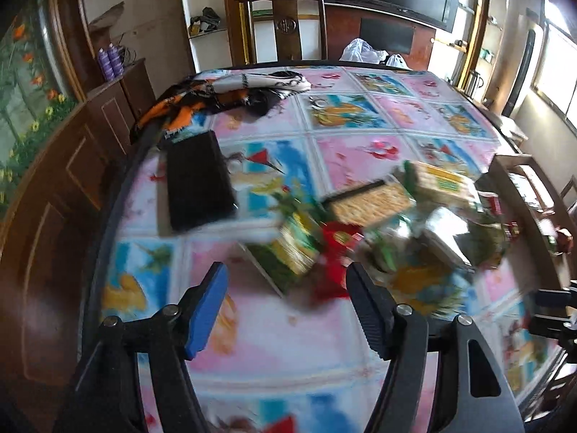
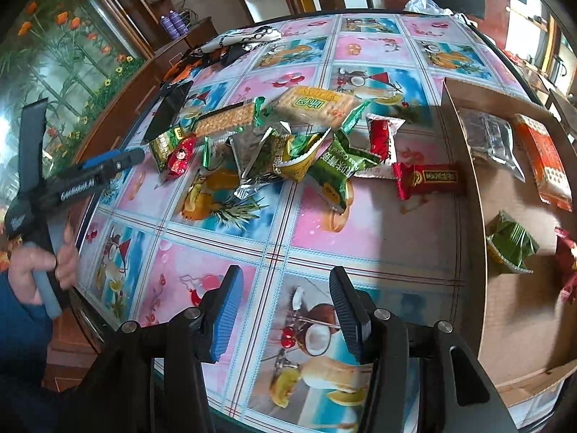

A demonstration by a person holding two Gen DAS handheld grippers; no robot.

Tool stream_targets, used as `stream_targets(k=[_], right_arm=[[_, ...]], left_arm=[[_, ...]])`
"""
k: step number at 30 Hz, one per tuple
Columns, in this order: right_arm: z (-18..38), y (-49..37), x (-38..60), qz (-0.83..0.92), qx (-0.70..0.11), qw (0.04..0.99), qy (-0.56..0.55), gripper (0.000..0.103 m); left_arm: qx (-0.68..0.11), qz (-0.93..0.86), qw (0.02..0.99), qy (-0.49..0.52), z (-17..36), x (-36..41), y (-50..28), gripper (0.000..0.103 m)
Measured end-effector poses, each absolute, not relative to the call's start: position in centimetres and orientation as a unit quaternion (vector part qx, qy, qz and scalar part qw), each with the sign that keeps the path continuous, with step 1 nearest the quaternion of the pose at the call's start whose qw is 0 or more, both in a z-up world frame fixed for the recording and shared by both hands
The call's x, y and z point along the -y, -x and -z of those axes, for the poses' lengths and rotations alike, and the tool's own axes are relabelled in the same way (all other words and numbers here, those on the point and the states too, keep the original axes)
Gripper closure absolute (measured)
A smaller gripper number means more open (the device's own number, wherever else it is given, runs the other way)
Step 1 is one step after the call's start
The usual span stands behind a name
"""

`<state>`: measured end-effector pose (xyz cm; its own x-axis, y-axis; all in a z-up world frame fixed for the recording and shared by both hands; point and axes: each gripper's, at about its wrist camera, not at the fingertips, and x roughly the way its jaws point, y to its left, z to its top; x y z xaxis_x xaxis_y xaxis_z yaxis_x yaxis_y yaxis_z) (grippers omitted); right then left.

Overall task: Organize snacks
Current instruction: 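Move both grippers back toward the snack pile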

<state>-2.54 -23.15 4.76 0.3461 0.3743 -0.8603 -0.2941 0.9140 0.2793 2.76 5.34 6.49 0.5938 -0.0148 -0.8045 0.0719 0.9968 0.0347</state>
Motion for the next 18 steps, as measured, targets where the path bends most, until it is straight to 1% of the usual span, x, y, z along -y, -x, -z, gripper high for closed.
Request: stream_targets(k=[4,11,18], right_arm=[[-4.6,2.8,23.3,-0.188,-0.535,0.822,-0.046,0.049],[-4.7,3.1,24.2,-0.158,-0.535,0.828,-0.058,0.049],[-4.8,2.9,23.8,-0.151,-0.536,0.828,-0.056,0.049]], left_arm=[[-0.455,0.037,0.888,-0.049,-5.6,-6.3,-5.4,0.036],[-0.480,0.073,0.869,-0.098,-2.5,-5.4,-8.2,0.036],[-0.473,0.083,0.875,-0.064,-1.8,-6.3,-8.5,0.037]])
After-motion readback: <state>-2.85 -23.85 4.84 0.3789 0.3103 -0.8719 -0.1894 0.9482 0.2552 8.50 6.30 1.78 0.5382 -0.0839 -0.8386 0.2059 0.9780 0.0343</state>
